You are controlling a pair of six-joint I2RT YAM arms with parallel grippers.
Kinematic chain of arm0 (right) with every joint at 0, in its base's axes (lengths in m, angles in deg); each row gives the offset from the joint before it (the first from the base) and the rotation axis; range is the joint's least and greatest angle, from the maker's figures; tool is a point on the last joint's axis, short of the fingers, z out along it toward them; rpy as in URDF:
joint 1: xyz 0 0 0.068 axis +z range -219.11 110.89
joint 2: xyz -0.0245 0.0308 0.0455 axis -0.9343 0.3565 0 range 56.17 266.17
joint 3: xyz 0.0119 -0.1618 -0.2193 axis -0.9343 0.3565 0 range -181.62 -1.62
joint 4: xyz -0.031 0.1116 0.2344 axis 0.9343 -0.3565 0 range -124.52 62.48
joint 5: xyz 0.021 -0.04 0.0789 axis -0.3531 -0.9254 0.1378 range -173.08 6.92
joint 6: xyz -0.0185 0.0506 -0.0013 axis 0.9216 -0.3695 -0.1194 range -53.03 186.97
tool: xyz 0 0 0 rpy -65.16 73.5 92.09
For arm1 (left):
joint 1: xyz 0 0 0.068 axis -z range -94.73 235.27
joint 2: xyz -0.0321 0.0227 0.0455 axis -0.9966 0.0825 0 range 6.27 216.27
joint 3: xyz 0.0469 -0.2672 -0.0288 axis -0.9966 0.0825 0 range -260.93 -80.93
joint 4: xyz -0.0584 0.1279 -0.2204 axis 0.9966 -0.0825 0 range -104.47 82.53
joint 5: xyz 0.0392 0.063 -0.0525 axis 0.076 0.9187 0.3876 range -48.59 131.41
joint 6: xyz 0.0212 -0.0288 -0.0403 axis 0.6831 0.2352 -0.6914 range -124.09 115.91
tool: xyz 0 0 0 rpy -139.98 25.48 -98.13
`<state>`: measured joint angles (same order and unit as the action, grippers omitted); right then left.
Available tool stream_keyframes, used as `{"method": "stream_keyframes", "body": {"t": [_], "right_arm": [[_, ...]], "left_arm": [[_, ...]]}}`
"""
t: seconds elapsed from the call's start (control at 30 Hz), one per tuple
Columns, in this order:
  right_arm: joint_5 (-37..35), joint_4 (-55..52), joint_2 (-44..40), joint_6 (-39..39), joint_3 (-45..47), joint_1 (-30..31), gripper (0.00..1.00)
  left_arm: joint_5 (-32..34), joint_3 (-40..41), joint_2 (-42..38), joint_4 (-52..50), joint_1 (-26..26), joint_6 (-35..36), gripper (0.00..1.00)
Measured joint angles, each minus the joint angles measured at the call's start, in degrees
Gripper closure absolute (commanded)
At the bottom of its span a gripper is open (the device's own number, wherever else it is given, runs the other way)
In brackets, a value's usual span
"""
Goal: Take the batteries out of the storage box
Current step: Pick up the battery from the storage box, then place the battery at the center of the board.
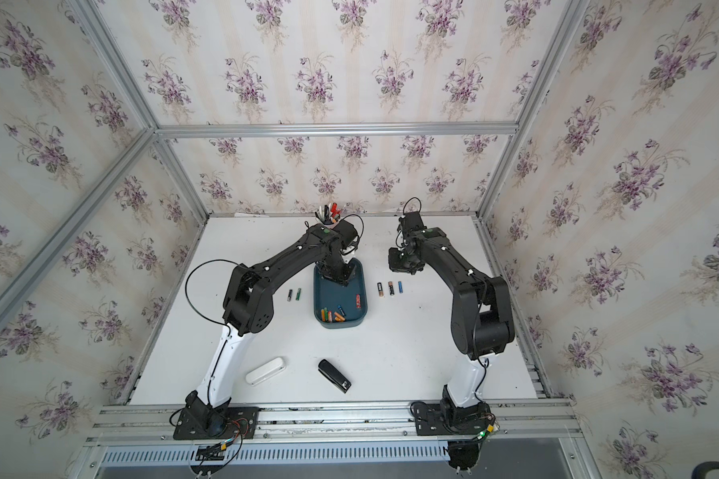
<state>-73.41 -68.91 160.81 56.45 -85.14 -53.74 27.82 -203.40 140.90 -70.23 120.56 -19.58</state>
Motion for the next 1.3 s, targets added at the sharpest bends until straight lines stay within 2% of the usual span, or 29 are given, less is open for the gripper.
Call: {"method": "stream_keyframes", "body": {"t": [0.27, 0.5, 0.63, 0.8, 0.93, 1.3], "right_arm": [[0.4, 0.0, 0.4, -0.3, -1.1, 0.4, 0.71], [0.4, -0.1, 1.8, -0.4, -2.9, 0.7, 0.71], [0.4, -0.3, 2.6, -0.4, -3.7, 1.1, 0.71], [0.4, -0.6, 3.4, -0.4, -4.4, 1.4, 0.7], [0.4, -1.1, 3.8, -0.5, -4.8, 1.4, 0.71], [0.4, -2.2, 4.6, -0.5, -6.4, 1.4, 0.71]], "left_arm": [[-3.3, 10.4, -10.6, 3.5, -4.8, -1.4, 0.82], [-3.8, 26.6, -23.3, 7.9, -13.8, -1.5, 0.82], [-3.0, 34.1, -27.2, 9.3, -19.6, -1.5, 0.82], [-1.9, 41.2, -27.6, 11.8, -24.2, -1.5, 0.82], [-1.6, 44.0, -25.4, 14.6, -25.7, -1.7, 0.83], [-2.1, 42.4, -19.7, 17.7, -25.8, -1.6, 0.83]]}}
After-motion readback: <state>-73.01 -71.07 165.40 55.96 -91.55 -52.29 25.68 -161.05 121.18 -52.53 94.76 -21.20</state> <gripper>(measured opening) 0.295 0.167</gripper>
